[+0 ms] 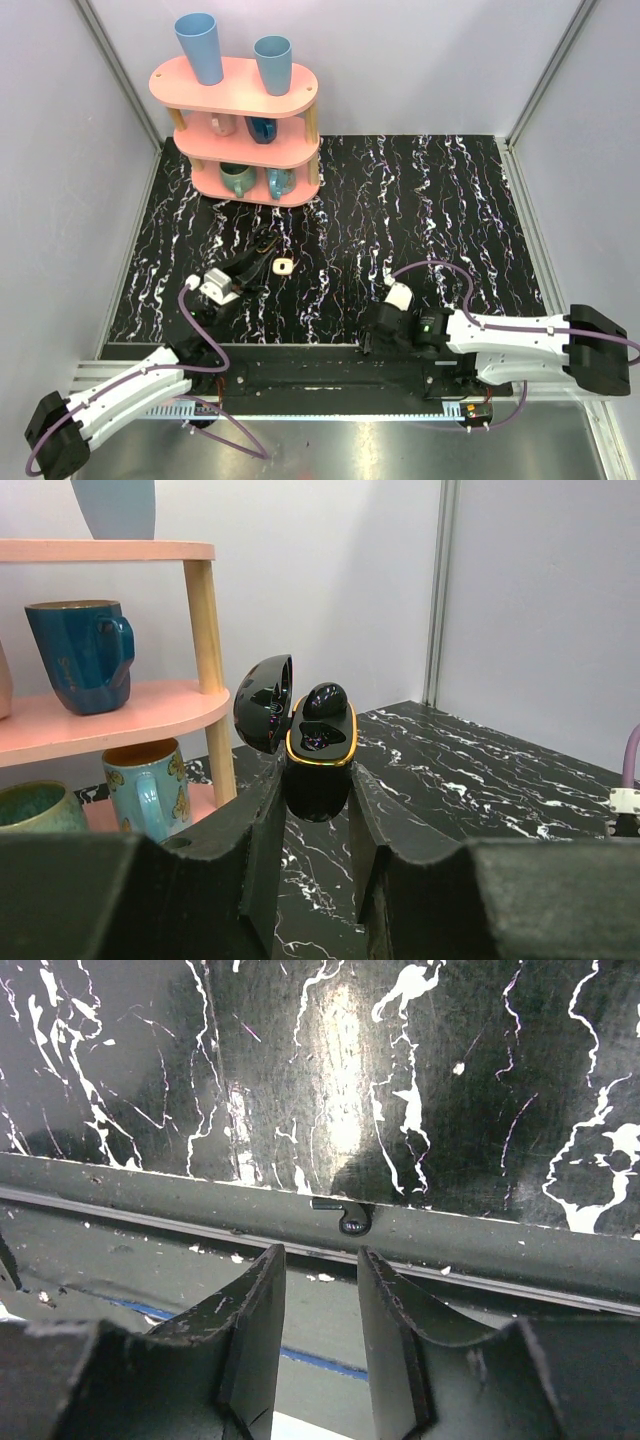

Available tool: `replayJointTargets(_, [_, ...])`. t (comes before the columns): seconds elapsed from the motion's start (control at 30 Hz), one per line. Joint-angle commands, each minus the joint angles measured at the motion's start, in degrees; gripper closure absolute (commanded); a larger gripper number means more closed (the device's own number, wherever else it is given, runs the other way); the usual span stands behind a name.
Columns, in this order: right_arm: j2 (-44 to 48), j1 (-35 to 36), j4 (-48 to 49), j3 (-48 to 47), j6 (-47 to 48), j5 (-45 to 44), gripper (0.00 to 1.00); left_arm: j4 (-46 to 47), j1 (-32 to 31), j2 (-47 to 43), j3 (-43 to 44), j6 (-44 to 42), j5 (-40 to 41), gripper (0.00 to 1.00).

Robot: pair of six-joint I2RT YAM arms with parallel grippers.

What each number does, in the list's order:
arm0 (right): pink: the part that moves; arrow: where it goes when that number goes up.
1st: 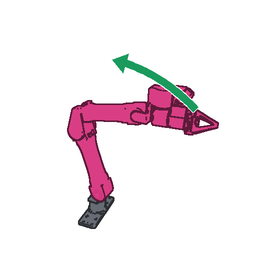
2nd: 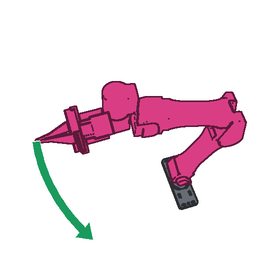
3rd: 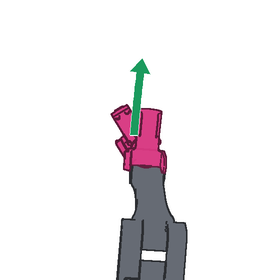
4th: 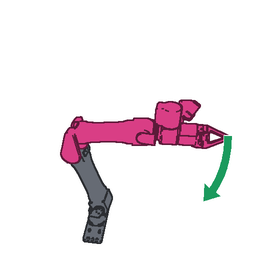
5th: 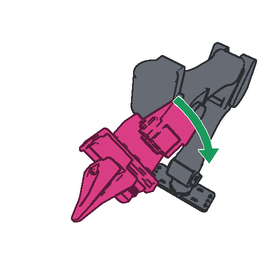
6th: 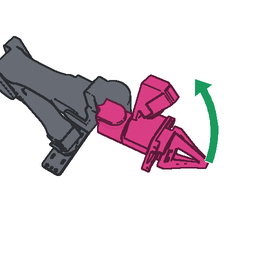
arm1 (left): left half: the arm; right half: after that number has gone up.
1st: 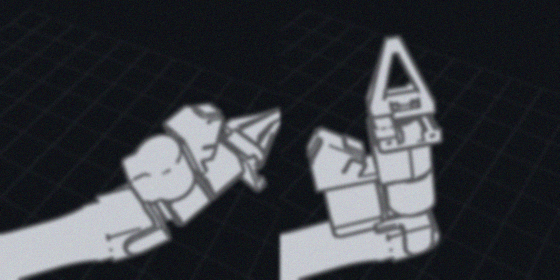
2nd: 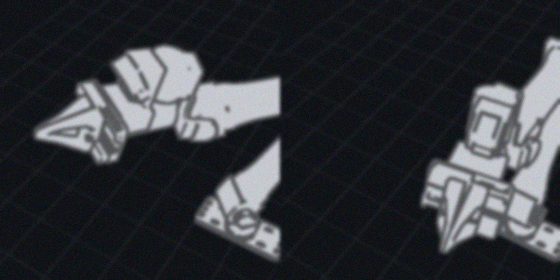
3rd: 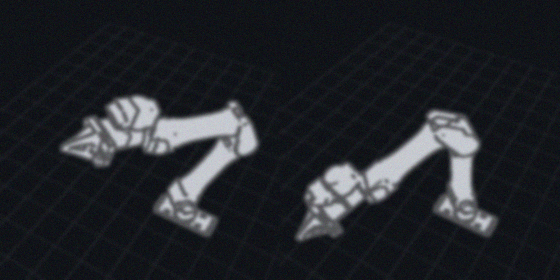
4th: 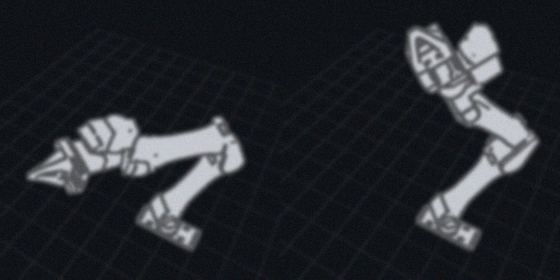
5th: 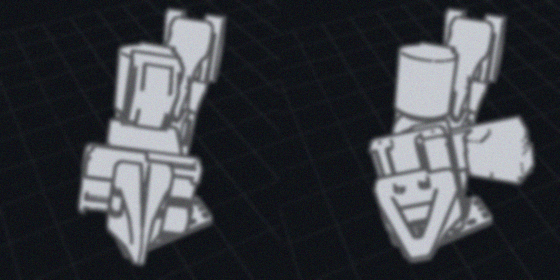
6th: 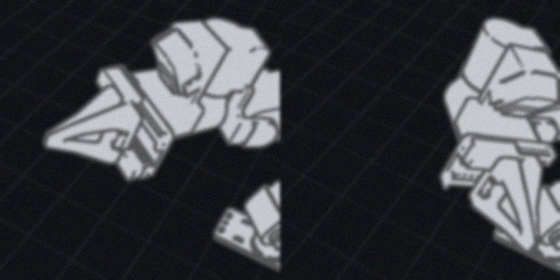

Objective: Insert the wireless bluetooth earbuds into the charging case
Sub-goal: Pick up the earbud from the center of the board.

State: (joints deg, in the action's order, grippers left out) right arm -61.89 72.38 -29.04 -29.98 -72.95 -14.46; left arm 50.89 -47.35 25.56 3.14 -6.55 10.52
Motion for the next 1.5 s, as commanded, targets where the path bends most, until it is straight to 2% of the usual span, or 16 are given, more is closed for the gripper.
replayJointTargets(0.0, [-1.74,0.39,1.79,-0.52,-0.7,-1.28,0.59,3.07,0.16,0.81,-0.85,0.66,-0.24,1.0])
replayJointTargets(0.2, [-2.71,0.39,2.14,0.97,-0.18,-0.92,0.62,3.6,0.16,1.07,-1.11,1.1,-0.24,1.0])
replayJointTargets(0.5, [-3.59,0.31,4.86,3.17,1.4,-0.4,0.61,3.95,0.07,1.51,-1.38,1.45,0.02,1.0])
replayJointTargets(0.97, [-8.86,0.31,7.5,1.41,4.21,0.31,0.62,4.92,0.16,2.47,-1.47,1.63,-0.15,1.0])
replayJointTargets(1.03, [-9.13,0.31,7.85,1.32,4.48,0.57,0.64,5.0,0.16,2.48,-1.47,1.62,-0.24,1.0])
replayJointTargets(1.37, [-10.01,0.31,7.86,0.89,4.75,2.33,0.64,4.21,0.07,1.42,-1.64,1.8,-0.07,1.0])
replayJointTargets(1.47, [-10.18,0.31,8.38,0.8,5.44,2.5,0.69,4.39,0.16,1.51,-1.82,1.71,0.11,1.0])
